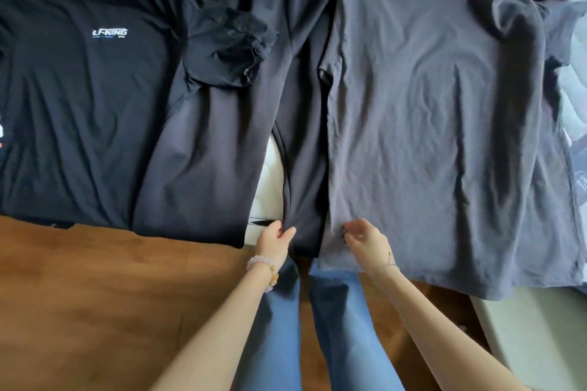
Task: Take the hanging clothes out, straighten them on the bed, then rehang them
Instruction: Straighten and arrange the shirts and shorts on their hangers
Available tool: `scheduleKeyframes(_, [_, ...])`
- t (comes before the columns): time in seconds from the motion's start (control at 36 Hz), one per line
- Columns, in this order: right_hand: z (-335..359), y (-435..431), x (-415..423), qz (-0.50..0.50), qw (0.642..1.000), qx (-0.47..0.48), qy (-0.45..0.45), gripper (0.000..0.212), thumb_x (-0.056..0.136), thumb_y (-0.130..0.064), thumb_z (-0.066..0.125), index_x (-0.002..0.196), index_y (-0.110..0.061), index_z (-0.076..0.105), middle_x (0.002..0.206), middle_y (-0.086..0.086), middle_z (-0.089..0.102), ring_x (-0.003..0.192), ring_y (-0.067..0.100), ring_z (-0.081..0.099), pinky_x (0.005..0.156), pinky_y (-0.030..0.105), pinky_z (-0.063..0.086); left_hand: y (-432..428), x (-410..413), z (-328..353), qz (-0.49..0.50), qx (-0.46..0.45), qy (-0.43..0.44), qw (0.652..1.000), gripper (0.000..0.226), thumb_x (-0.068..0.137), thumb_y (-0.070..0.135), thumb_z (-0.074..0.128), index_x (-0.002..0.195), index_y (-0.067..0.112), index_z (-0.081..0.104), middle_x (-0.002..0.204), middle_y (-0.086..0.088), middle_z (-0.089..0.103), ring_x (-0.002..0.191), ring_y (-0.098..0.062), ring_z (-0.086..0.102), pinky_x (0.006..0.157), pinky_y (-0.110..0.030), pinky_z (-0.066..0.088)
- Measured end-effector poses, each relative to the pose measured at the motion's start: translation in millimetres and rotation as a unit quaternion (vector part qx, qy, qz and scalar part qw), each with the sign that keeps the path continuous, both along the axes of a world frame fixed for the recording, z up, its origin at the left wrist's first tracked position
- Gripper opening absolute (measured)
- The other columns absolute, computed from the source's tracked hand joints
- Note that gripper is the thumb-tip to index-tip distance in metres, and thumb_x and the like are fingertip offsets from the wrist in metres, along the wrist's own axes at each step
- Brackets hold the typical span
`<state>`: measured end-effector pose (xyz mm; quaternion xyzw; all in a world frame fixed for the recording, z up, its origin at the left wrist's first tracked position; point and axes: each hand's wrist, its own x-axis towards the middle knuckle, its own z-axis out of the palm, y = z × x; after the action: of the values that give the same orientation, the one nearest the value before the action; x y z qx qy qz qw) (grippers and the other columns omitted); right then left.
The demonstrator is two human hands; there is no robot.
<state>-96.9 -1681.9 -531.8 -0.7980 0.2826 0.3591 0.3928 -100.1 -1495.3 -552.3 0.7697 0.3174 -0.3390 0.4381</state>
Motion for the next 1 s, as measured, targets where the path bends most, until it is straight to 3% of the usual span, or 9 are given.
scheduleKeyframes(0.11, [-7, -5, 7, -0.028, 0.999, -0.020, -0.024, 0.026, 0.083, -0.012, 0.047, 0.099, -0.021, 0.065, 0.099, 0.004, 0.071, 0.094, 0.025, 0.063, 0.083, 0.035, 0.050, 0, 1, -3, -0.120, 0.053, 0.057, 0.990, 0.025, 0.095, 0.023, 0.060, 0.077, 0.010, 0.048, 0.073, -0.005, 0.052, 0.075, -0.022, 0.049, 0.067, -0.028, 0.037])
scheduleKeyframes(0.25, [-5, -43, 7, -0.098, 0.992, -0.063, -0.047, 0.022, 0.085, -0.014, 0.051, 0.101, -0.021, 0.065, 0.095, 0.002, 0.071, 0.086, 0.023, 0.066, 0.082, 0.033, 0.051, -14, -6, 15, -0.060, 0.161, -0.093, 0.981, 0.028, 0.089, 0.010, 0.064, 0.076, 0.017, 0.041, 0.084, -0.003, 0.054, 0.075, -0.022, 0.051, 0.070, -0.037, 0.047])
scheduleKeyframes(0.33, [5, -75, 4, -0.133, 0.985, -0.089, -0.055, 0.023, 0.087, -0.010, 0.052, 0.107, -0.013, 0.064, 0.089, 0.001, 0.066, 0.085, 0.019, 0.062, 0.075, 0.026, 0.043, -23, -12, 21, -0.081, 0.112, -0.133, 0.982, 0.021, 0.088, 0.009, 0.064, 0.087, 0.019, 0.046, 0.081, 0.008, 0.048, 0.072, -0.018, 0.053, 0.072, -0.040, 0.053])
scheduleKeyframes(0.42, [12, -111, -3, -0.142, 0.981, -0.121, -0.044, 0.031, 0.085, -0.009, 0.054, 0.116, -0.012, 0.060, 0.098, 0.004, 0.066, 0.088, 0.018, 0.059, 0.076, 0.026, 0.041, -32, -8, 23, -0.129, 0.044, -0.113, 0.984, 0.017, 0.090, 0.012, 0.065, 0.104, 0.014, 0.056, 0.099, 0.006, 0.054, 0.088, -0.017, 0.059, 0.084, -0.038, 0.053])
scheduleKeyframes(0.53, [18, -160, -12, -0.156, 0.974, -0.161, -0.042, 0.044, 0.082, -0.010, 0.061, 0.125, -0.012, 0.055, 0.119, 0.011, 0.064, 0.108, 0.026, 0.060, 0.096, 0.037, 0.045, -45, 12, 22, -0.140, -0.006, -0.052, 0.989, 0.040, 0.092, 0.019, 0.064, 0.129, 0.009, 0.052, 0.128, -0.004, 0.055, 0.112, -0.019, 0.057, 0.094, -0.031, 0.048])
scheduleKeyframes(0.58, [21, -183, -14, -0.146, 0.973, -0.176, -0.035, 0.051, 0.081, -0.012, 0.063, 0.130, -0.013, 0.050, 0.122, 0.013, 0.062, 0.110, 0.029, 0.059, 0.092, 0.036, 0.046, -52, 24, 19, -0.139, -0.017, -0.034, 0.990, 0.046, 0.092, 0.020, 0.065, 0.133, 0.009, 0.050, 0.131, -0.006, 0.056, 0.117, -0.022, 0.058, 0.097, -0.031, 0.046])
scheduleKeyframes(0.75, [26, -238, -15, -0.147, 0.970, -0.194, -0.017, 0.063, 0.083, -0.014, 0.065, 0.140, -0.012, 0.039, 0.141, 0.010, 0.047, 0.126, 0.031, 0.048, 0.105, 0.042, 0.037, -69, 49, 6, -0.098, -0.076, 0.036, 0.992, 0.013, 0.089, 0.018, 0.068, 0.093, 0.018, 0.055, 0.110, -0.009, 0.066, 0.109, -0.030, 0.064, 0.099, -0.045, 0.051])
scheduleKeyframes(0.86, [22, -265, -11, -0.136, 0.974, -0.179, -0.012, 0.066, 0.086, -0.014, 0.063, 0.144, -0.013, 0.032, 0.147, 0.012, 0.039, 0.129, 0.033, 0.044, 0.104, 0.044, 0.038, -76, 53, 2, -0.095, -0.061, 0.050, 0.992, 0.037, 0.093, 0.016, 0.064, 0.126, 0.002, 0.057, 0.125, -0.013, 0.063, 0.119, -0.031, 0.059, 0.104, -0.043, 0.048])
scheduleKeyframes(1.0, [8, -294, 0, -0.127, 0.974, -0.189, -0.016, 0.067, 0.085, -0.014, 0.063, 0.144, -0.013, 0.033, 0.144, 0.012, 0.043, 0.128, 0.033, 0.045, 0.104, 0.044, 0.039, -77, 48, -5, -0.068, -0.007, 0.038, 0.997, 0.020, 0.095, 0.011, 0.059, 0.108, -0.004, 0.064, 0.112, -0.021, 0.068, 0.106, -0.035, 0.064, 0.089, -0.038, 0.051])
